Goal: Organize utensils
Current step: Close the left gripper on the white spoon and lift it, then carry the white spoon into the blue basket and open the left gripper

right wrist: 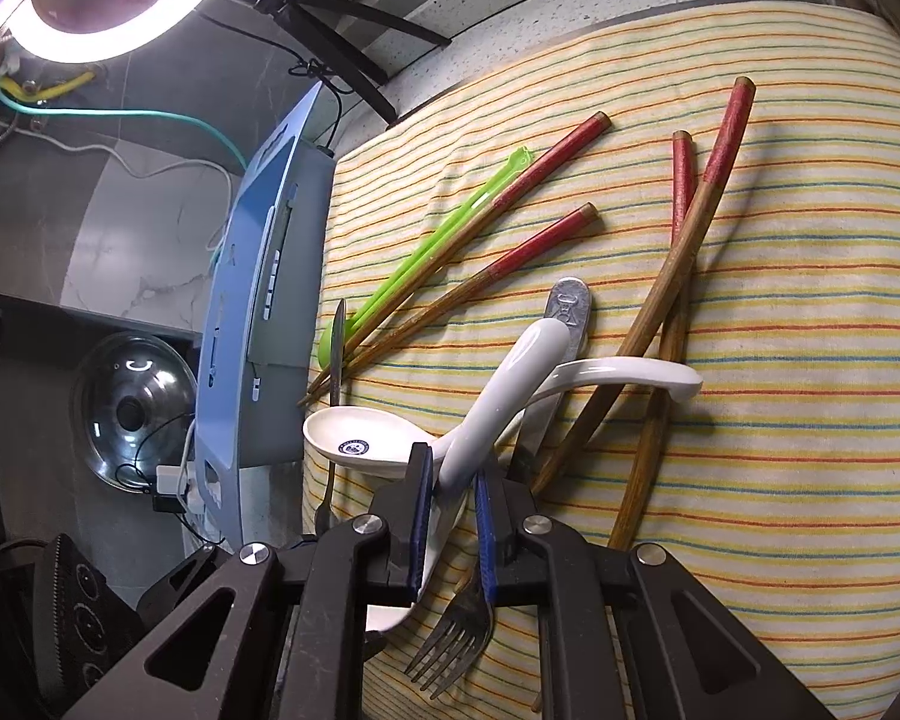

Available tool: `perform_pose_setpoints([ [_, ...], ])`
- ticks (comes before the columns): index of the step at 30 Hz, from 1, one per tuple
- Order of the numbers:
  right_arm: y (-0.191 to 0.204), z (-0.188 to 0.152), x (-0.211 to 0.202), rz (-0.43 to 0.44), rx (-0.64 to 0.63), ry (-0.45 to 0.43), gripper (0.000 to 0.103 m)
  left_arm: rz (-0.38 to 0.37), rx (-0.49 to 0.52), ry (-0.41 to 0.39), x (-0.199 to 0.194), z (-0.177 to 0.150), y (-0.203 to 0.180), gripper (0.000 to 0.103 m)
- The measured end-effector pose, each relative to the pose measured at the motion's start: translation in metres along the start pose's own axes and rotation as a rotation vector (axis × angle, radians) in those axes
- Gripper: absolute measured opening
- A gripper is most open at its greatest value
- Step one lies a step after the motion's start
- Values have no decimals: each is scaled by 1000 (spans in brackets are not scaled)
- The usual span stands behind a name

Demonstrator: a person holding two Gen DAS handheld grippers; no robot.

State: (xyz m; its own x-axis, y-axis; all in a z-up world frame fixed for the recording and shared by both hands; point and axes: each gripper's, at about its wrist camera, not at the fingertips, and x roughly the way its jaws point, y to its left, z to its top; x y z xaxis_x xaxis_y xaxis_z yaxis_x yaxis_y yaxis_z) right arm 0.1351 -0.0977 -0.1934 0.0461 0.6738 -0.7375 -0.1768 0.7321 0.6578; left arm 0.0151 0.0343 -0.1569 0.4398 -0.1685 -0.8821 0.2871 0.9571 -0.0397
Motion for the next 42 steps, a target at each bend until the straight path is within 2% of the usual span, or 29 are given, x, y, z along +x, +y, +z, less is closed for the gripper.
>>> perform_pose_setpoints([
  [8, 0, 1, 1, -5, 1, 3, 12, -13, 21, -3, 6, 0, -1, 49],
  [13, -2, 1, 1, 1, 9, 3, 12, 8, 84, 8, 9, -4, -12, 49],
  [15, -1, 0, 0, -1, 7, 2, 12, 11, 96, 22, 13, -6, -15, 38],
  [27, 13, -1, -15, 22, -13, -24, 11, -28, 26, -29, -10, -9, -10, 37],
  [34, 57, 11, -25, 59, -94, -42, 10, -21, -40, -99, -40, 0, 15, 37],
  [42, 121, 31, -7, 69, -208, -42, 9, 56, -107, -156, -54, 7, 65, 37],
])
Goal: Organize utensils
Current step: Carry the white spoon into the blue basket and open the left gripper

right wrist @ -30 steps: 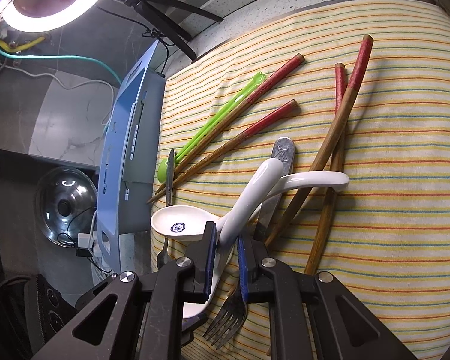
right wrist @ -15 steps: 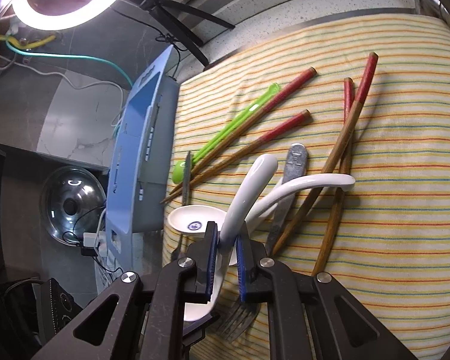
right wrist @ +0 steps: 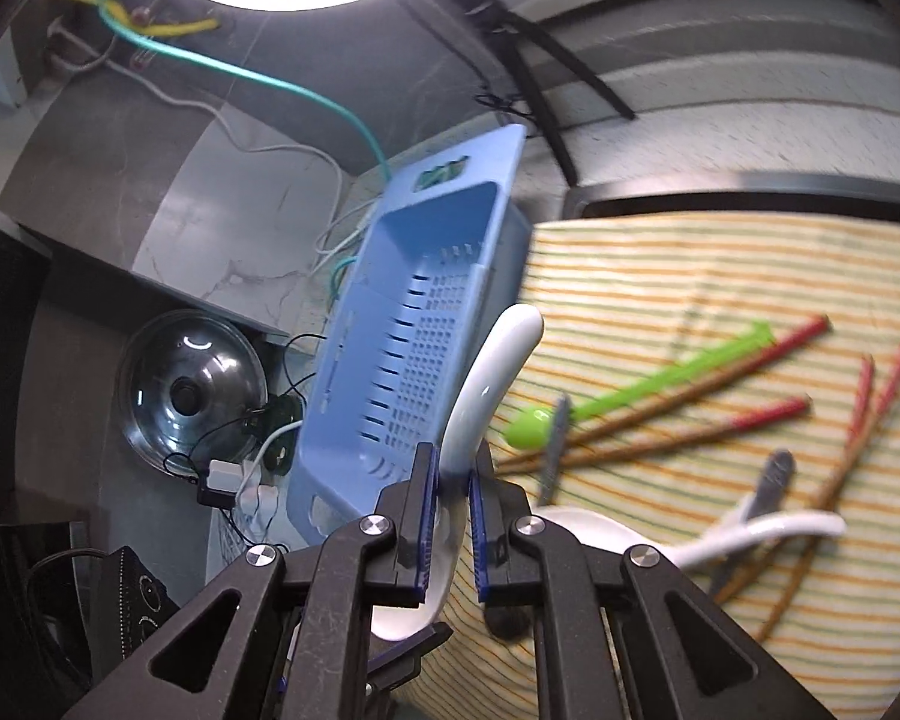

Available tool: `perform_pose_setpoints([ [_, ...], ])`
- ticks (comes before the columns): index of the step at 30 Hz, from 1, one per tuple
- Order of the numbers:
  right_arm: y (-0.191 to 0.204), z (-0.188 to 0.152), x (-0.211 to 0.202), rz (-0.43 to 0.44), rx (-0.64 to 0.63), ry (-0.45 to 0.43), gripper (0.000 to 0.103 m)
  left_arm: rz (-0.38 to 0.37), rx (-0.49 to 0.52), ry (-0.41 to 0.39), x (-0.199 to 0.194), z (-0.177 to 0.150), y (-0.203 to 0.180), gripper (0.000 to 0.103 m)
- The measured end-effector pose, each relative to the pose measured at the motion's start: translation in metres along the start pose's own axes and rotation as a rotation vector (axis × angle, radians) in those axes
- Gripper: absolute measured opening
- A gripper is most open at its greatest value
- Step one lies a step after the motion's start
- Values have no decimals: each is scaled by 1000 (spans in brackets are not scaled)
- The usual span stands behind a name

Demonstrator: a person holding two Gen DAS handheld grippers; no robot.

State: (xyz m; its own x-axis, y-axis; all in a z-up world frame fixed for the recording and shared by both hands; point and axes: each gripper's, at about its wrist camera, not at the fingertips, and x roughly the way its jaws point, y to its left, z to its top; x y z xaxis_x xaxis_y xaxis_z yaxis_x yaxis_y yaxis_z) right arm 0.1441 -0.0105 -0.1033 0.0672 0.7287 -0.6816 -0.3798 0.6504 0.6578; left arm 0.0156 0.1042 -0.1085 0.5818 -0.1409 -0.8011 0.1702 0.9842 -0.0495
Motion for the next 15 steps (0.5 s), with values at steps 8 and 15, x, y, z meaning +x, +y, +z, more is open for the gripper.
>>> perform_pose_setpoints([
  [8, 44, 32, 51, -12, -88, 37, 9, 68, -82, 4, 8, 0, 52, 37],
  [15, 58, 52, 80, -32, -116, 57, 10, 87, -127, 13, 16, 5, 79, 37],
])
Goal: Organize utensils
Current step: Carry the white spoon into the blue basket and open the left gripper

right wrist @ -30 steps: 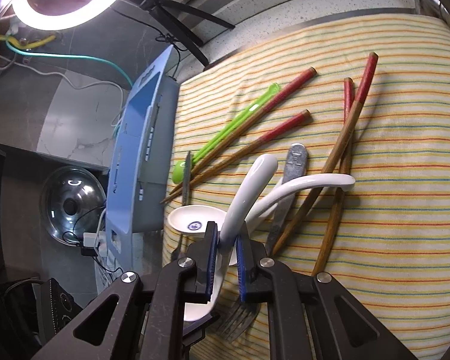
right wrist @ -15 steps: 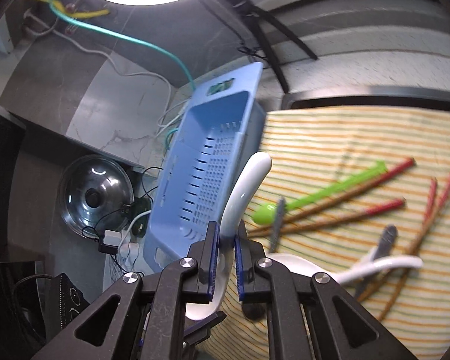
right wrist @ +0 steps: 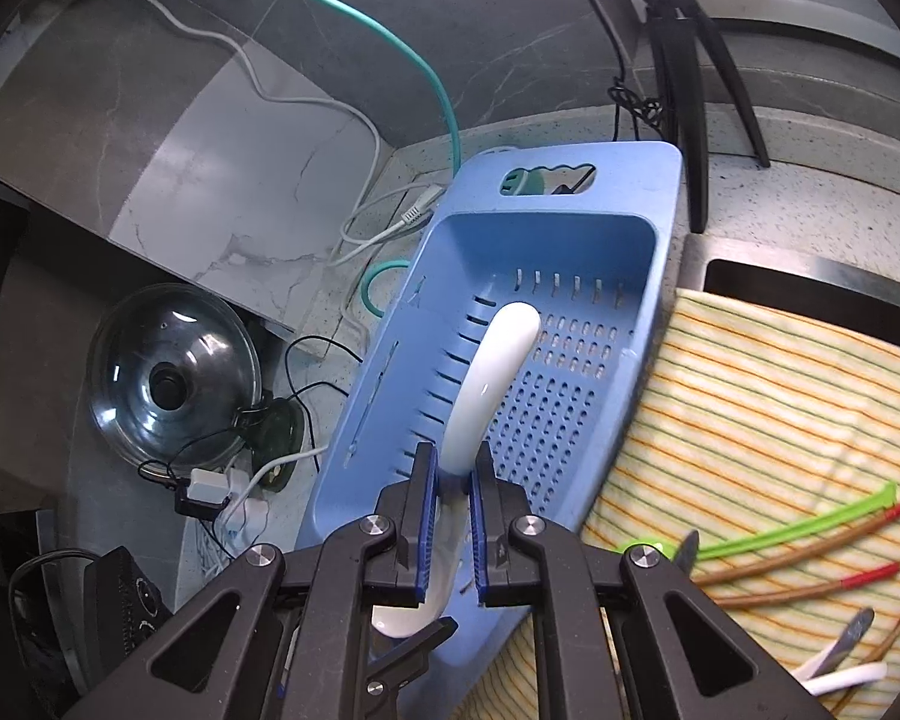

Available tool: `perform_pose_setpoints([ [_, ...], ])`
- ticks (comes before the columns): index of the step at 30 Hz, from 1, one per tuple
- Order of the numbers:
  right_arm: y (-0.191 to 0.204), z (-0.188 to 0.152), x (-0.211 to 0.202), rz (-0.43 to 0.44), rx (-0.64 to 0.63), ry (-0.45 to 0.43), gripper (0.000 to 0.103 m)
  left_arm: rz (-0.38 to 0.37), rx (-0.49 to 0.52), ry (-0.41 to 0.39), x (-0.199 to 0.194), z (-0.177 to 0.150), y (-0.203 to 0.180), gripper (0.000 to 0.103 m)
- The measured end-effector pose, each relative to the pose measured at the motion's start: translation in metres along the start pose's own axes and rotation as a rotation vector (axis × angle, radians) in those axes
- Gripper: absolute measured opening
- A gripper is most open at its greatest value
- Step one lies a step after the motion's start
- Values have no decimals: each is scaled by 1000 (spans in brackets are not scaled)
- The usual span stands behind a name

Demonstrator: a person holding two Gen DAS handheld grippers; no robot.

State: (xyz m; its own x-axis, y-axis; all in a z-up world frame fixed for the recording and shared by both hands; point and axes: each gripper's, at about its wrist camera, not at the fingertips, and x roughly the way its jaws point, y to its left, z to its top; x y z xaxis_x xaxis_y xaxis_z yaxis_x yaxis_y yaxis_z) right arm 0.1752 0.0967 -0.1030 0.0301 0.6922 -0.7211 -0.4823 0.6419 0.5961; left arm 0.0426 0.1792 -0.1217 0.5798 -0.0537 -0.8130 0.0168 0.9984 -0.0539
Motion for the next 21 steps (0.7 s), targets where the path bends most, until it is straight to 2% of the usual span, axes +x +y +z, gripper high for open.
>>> perform_pose_setpoints([
  [8, 6, 6, 17, -62, -37, 6, 14, 26, -1, 13, 6, 2, 7, 38],
  [9, 6, 6, 18, -80, -45, 6, 18, 34, -8, 19, 7, 2, 8, 38],
  [10, 7, 7, 19, -86, -50, 5, 34, 42, -20, 19, 7, 3, 10, 41],
  [11, 8, 7, 18, -91, -52, 1, 46, 44, -33, 16, 7, 4, 11, 48],
  [12, 9, 7, 17, -95, -51, -8, 63, 40, -45, 10, 4, 4, 14, 52],
  [13, 8, 6, 14, -97, -49, -23, 66, 38, -56, 3, 2, 4, 16, 57],
  [21, 8, 4, 0, -101, -51, -47, 66, 31, -69, -15, -5, 4, 17, 57],
])
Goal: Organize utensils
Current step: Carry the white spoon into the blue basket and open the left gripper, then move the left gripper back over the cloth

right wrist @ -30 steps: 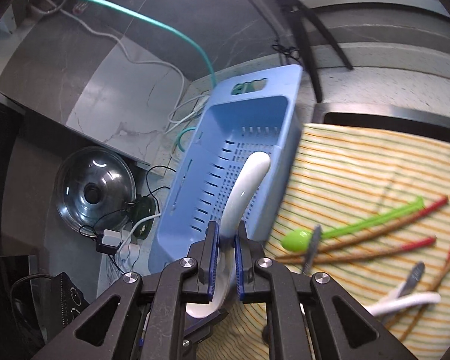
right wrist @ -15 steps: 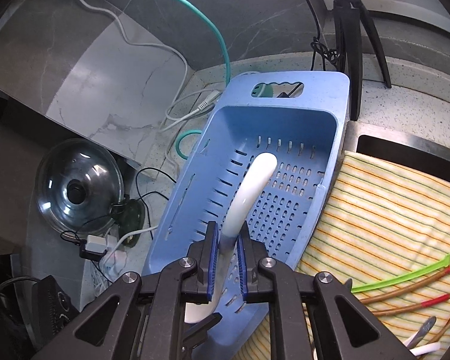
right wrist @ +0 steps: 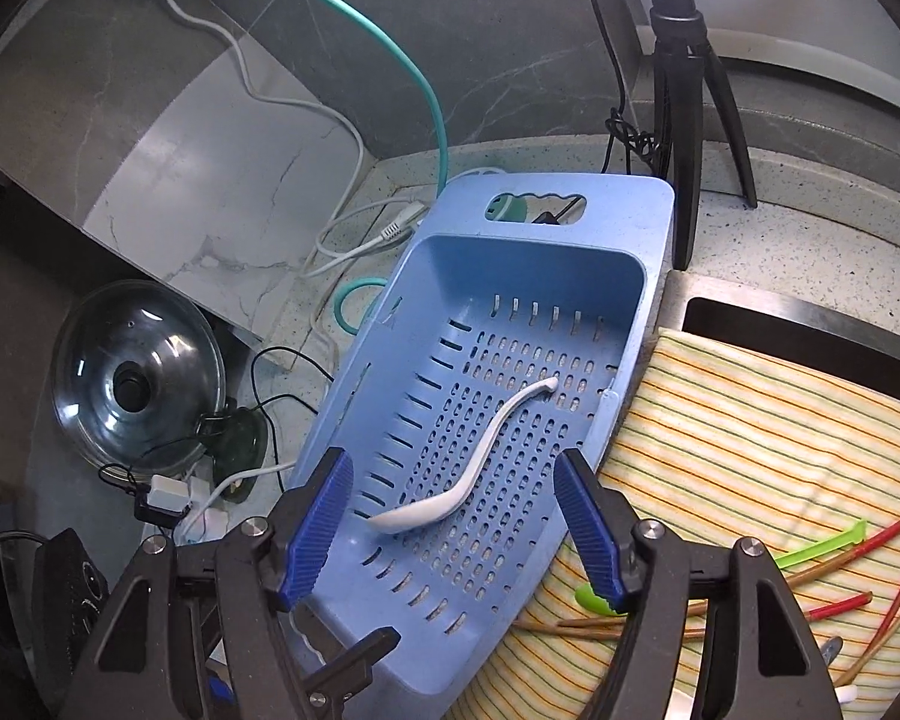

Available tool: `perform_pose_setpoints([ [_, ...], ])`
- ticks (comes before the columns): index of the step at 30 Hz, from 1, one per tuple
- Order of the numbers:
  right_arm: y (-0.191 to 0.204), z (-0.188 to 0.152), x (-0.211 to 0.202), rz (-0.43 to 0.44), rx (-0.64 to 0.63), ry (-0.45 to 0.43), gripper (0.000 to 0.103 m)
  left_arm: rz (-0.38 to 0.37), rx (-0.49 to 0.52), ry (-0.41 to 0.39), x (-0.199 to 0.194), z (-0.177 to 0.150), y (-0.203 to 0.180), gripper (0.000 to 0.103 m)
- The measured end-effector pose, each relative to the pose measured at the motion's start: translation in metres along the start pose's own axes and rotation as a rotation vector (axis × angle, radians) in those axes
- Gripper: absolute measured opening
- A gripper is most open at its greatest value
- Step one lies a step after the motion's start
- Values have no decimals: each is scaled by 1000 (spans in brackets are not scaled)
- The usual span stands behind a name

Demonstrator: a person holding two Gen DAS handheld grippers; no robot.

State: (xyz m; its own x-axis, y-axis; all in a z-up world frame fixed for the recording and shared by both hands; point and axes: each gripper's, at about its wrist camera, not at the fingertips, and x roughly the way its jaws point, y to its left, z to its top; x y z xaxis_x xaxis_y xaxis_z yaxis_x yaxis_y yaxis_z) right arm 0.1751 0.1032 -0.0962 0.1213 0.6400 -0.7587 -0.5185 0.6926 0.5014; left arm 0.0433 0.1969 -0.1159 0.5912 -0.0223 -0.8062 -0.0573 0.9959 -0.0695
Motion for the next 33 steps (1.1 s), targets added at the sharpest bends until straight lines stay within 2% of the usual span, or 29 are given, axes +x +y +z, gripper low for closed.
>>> perform_pose_setpoints([
  [9, 1, -10, -23, 3, 2, -29, 66, -7, 23, -12, -15, -6, -14, 57],
  [19, -6, -28, -78, -3, -12, -102, 66, -29, 53, -42, -37, -10, -41, 57],
  [25, -26, -47, -119, -9, -24, -141, 66, -49, 79, -53, -48, -18, -59, 57],
  [33, -66, -81, -151, -45, -12, -121, 66, -95, 94, -36, -49, -34, -83, 57],
])
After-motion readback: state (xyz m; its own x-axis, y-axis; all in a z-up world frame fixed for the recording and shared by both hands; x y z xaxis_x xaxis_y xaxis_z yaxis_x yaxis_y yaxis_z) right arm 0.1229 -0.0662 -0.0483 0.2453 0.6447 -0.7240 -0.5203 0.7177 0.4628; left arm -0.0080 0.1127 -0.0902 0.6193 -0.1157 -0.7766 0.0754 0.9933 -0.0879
